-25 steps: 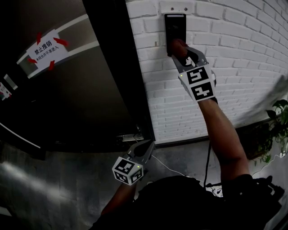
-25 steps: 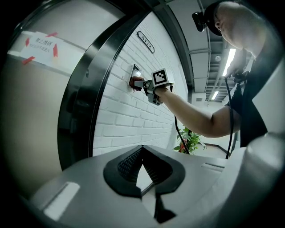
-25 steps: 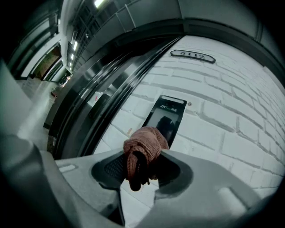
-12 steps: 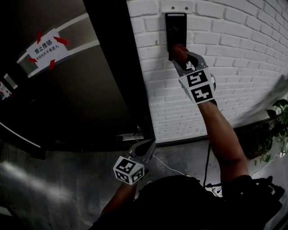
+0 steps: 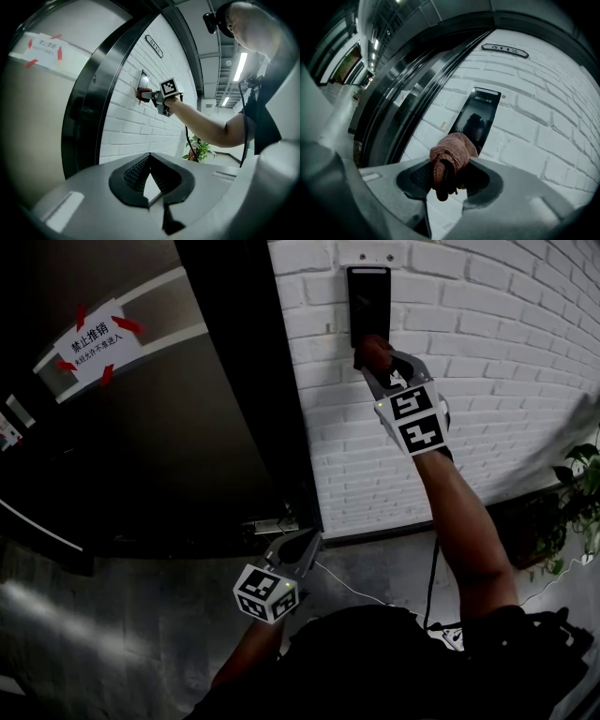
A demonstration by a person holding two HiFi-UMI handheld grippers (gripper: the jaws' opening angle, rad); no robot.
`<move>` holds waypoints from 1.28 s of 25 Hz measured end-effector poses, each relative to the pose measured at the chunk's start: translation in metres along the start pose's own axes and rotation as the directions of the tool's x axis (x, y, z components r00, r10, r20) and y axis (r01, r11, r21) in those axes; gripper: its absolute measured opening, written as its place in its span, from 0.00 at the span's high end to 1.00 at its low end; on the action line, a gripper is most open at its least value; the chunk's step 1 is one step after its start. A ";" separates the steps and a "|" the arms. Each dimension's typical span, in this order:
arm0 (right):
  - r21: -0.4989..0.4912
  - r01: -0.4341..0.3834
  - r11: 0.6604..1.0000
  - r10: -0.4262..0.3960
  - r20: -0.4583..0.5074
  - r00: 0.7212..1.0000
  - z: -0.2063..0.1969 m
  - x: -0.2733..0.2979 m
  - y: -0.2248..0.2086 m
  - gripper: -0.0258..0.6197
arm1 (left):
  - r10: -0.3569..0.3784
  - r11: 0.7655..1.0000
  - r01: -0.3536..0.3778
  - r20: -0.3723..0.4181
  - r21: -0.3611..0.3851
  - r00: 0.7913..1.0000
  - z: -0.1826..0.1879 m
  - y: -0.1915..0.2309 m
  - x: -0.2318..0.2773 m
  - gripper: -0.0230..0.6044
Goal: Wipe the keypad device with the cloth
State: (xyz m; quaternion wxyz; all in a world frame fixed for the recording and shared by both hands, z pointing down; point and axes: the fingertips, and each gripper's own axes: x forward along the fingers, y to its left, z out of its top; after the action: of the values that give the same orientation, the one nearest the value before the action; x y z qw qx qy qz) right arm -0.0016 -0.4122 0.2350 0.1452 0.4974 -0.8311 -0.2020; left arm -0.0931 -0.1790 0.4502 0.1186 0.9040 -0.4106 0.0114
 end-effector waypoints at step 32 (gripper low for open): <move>0.322 -0.140 0.936 0.144 0.011 0.990 -0.103 -0.186 0.097 0.74 | -0.116 0.993 0.116 -0.025 0.005 0.993 -0.013 -0.020 -0.024 0.94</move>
State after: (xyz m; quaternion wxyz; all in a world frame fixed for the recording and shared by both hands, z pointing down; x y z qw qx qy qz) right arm 0.0557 -0.2263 0.3644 0.0814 0.4545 -0.8856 -0.0494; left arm -0.0931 -0.1457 0.4558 0.1211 0.9266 -0.3557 0.0171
